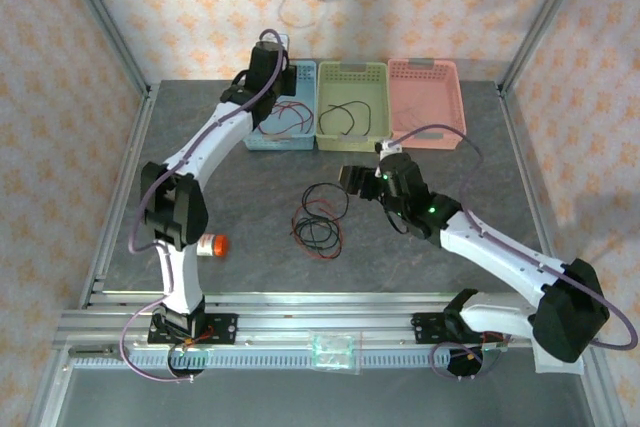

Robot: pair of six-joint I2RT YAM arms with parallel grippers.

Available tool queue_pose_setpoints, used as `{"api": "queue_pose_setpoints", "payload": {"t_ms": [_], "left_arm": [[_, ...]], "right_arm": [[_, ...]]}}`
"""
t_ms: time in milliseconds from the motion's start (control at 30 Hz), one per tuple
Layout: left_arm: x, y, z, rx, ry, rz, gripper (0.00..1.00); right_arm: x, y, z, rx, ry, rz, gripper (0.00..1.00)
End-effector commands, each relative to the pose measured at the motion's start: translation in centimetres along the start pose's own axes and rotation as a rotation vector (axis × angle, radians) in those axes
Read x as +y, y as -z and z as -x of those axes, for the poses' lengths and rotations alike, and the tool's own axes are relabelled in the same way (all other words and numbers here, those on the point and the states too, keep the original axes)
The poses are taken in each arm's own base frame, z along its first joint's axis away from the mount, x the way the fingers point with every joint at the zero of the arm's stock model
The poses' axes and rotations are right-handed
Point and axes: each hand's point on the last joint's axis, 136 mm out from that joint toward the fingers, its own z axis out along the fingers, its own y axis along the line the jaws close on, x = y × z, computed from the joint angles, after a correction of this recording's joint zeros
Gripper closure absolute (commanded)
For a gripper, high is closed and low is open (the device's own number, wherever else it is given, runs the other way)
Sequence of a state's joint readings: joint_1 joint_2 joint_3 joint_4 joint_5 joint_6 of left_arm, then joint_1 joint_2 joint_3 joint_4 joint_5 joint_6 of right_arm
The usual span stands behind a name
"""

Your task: Untangle the cables

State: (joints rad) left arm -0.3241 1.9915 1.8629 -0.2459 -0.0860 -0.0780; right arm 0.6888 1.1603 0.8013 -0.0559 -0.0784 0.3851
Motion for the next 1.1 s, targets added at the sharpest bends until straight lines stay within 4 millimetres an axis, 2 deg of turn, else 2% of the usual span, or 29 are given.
{"api": "queue_pose_setpoints", "payload": {"t_ms": [0,133,267,433,500,600,700,967,1067], "left_arm": [[0.3,-1.8,1.3,-0.037,0.004,0.002,1.0],[-0.3,-4.7,0.2,-0.017,-0.013,-0.017,1.0],[-1.4,-7.9,-2.3,0.054,-0.043,-0.054,1.0],[-1.6,-11.1,-5.7,0.147,-0.071,-0.045,1.0],[-1.4,-11.8,-7.0,0.182,-0.064,-0.04,0.87],[-0.8,-12.0,-8.3,0.22,-0.054,-0.025,0.78],[-0.8,-11.6,-8.8,0.242,-0.05,-0.032,0.63],[-1.5,-9.1,-8.3,0.249,-0.016,-0.092,0.38],[-1.8,-7.5,-7.8,0.25,-0.011,-0.127,0.31]], "right_arm": [[1.6,0.8,2.6,-0.112,-0.021,0.062,0.26],[1.2,0.9,2.4,-0.114,-0.007,0.039,0.27],[0.3,1.3,2.6,-0.133,-0.001,-0.003,0.28],[-0.3,1.4,2.5,-0.131,-0.008,-0.036,0.29],[-0.5,1.3,2.4,-0.126,-0.011,-0.042,0.29],[-0.5,1.4,2.5,-0.127,-0.013,-0.045,0.29],[-0.6,1.4,2.4,-0.124,-0.015,-0.049,0.29],[-1.4,1.3,2.4,-0.133,-0.041,-0.09,0.3],[-1.7,1.2,2.3,-0.124,-0.057,-0.112,0.3]]}}
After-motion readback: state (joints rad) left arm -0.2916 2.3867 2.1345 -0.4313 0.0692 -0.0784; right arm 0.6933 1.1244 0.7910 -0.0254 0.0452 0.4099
